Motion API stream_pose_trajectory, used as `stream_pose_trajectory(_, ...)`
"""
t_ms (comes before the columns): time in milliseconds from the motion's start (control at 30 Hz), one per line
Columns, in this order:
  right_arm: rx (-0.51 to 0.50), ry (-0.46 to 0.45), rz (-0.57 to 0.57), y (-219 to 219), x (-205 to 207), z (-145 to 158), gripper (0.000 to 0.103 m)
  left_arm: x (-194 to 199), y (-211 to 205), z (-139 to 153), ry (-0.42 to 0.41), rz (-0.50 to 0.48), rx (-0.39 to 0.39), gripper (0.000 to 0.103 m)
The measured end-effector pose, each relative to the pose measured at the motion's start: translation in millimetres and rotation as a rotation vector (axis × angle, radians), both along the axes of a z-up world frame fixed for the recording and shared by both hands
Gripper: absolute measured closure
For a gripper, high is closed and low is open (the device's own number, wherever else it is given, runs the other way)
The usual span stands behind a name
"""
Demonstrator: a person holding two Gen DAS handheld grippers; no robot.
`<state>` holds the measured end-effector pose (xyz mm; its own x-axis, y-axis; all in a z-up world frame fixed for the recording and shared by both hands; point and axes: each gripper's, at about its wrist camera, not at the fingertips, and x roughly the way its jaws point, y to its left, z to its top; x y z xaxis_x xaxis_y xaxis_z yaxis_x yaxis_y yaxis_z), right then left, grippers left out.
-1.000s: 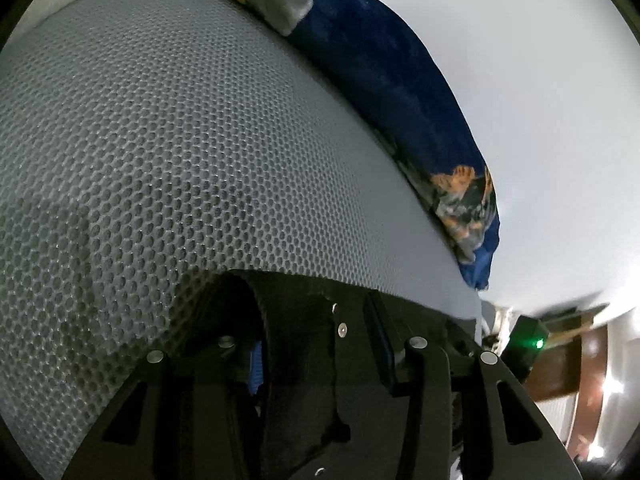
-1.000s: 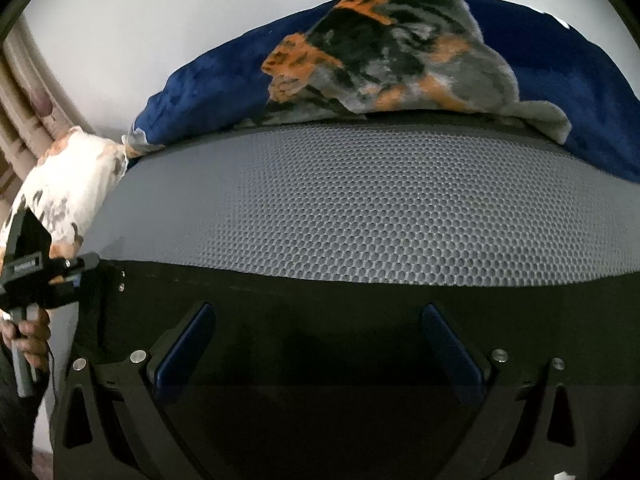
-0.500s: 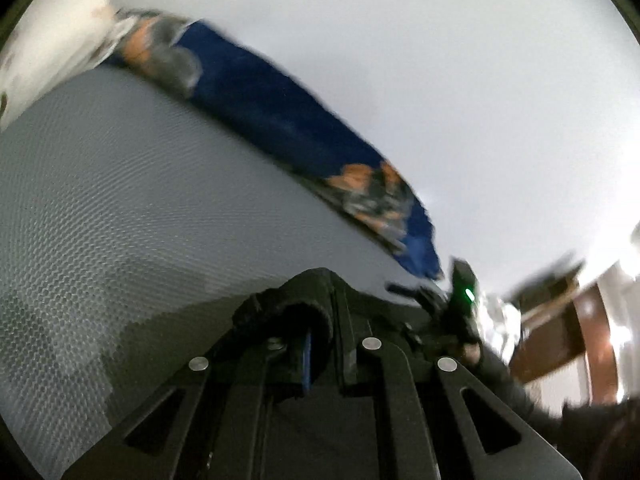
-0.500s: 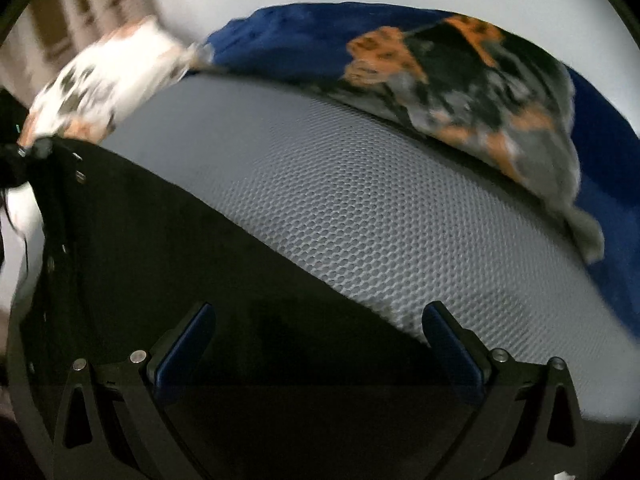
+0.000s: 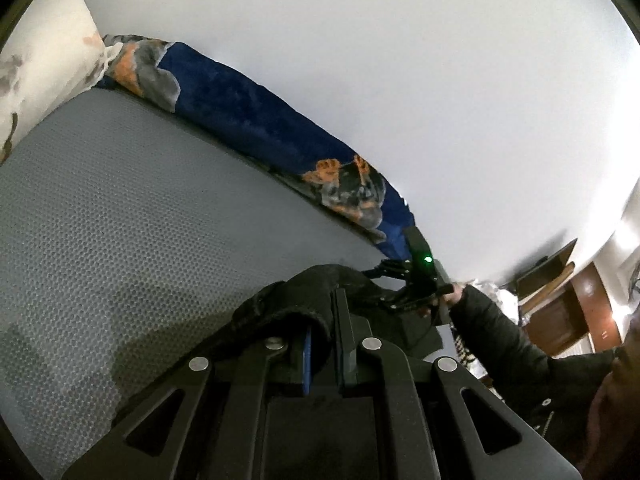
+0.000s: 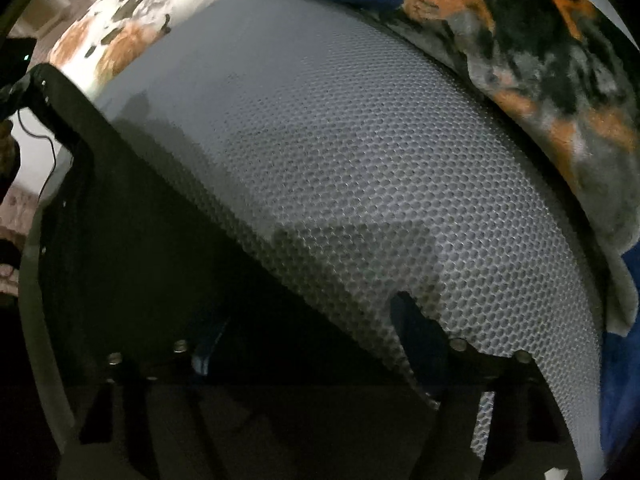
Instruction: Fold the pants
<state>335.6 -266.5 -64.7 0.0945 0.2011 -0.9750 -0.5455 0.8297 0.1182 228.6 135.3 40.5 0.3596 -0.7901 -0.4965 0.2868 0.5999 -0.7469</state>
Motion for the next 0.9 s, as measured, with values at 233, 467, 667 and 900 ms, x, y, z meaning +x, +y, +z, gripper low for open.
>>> stream_pose_trajectory(233, -0.005, -0.005, -0.046, -18.8, -12.0, 4.8, 0.075, 6.2, -1.1, -6.1, 0.012, 0.014, 0.032, 0.095)
stream_pose_trajectory(467, -0.119, -0.172, -0.102, -7.2, -41.3, 18.9, 0.094, 6.7, -1.5, -7.2, 0.007, 0.009, 0.079, 0.094)
stream_pose_trajectory(667, -0.194, -0.366, -0.198, 4.2, -85.7, 58.8, 0.095, -3.0, 4.6, -0.4, -0.002, -0.013, 0.110, 0.094)
stream_pose_trajectory(900, -0.229, -0.473, -0.278, 33.2, -164.3, 99.9, 0.096, -43.6, 18.8, 17.7, -0.030, -0.062, 0.135, 0.092)
